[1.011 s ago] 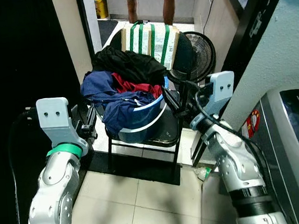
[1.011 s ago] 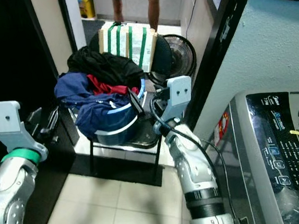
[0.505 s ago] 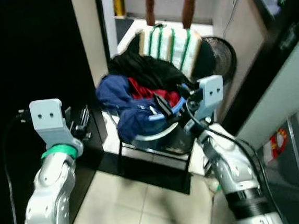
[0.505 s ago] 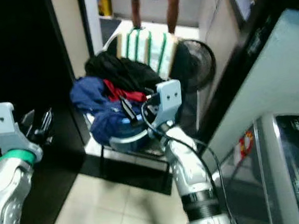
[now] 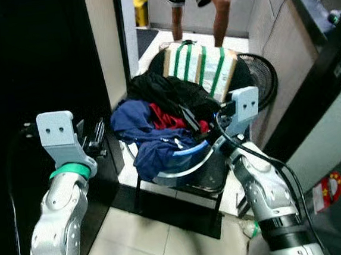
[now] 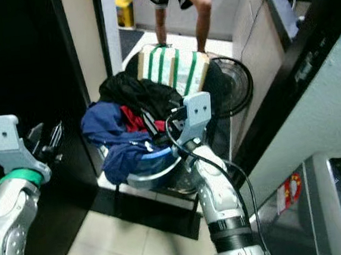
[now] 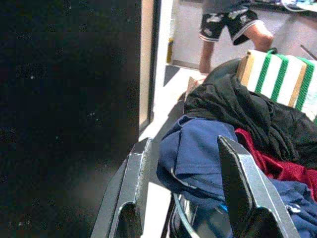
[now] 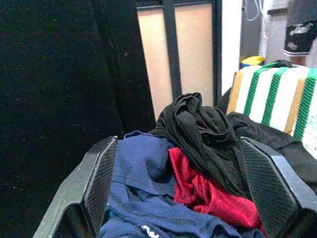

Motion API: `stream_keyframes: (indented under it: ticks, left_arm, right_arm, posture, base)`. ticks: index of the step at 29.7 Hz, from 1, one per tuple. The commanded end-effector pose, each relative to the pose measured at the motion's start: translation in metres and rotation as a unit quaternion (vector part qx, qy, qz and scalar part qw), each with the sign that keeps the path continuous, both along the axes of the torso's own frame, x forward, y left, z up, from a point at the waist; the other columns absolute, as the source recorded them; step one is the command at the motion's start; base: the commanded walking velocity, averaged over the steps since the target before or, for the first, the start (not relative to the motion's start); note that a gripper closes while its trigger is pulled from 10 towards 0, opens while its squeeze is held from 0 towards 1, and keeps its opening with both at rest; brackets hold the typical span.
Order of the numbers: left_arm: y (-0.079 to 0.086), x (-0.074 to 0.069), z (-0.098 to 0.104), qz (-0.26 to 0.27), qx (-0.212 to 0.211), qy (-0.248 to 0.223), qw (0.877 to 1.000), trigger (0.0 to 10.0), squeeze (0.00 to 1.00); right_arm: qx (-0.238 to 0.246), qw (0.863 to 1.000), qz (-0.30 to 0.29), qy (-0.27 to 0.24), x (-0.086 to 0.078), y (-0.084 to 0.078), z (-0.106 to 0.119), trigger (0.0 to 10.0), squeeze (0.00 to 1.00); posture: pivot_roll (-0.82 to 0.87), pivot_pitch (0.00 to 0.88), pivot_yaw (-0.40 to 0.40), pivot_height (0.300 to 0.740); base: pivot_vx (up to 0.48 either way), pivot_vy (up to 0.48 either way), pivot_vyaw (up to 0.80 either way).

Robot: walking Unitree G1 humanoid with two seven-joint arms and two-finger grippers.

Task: Clothes washing

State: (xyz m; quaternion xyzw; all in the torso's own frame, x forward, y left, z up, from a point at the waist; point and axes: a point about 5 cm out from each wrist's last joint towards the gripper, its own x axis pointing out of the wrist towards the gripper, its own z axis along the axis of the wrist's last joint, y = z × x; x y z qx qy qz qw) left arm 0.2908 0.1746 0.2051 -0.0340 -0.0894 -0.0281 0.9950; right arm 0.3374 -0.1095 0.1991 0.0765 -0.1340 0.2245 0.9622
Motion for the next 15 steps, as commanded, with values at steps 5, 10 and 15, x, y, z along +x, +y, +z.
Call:
stream_keyframes:
  ticks: [5,10,15]
  left_arm:
    - [0.0019,0.0002,-0.0020,0.004,0.001,0.004,1.000,10.0,0.00]
    - [0.0031,-0.0002,-0.0014,0.006,0.001,0.003,1.000,10.0,0.00]
    - [0.0037,-0.0011,-0.0013,0.005,0.000,0.002,1.000,10.0,0.00]
  right_arm:
    - [-0.004,1.000,0.008,0.001,0.0004,0.0046,-0.0001,10.0,0.00]
    - [0.009,1.000,0.004,0.002,0.0005,0.0045,0.0001,10.0,0.00]
    - [0.017,1.000,0.002,0.005,0.0010,0.0043,0.0003,10.0,0.00]
  posture:
    - [0.13,0.036,0.018,0.740]
    - [0.13,0.038,0.016,0.740]
    - [0.13,0.040,0.017,0.740]
  base:
    - [0.304,0.000,0.80]
    - [0.299,0.000,0.64]
    - [0.287,0.000,0.00]
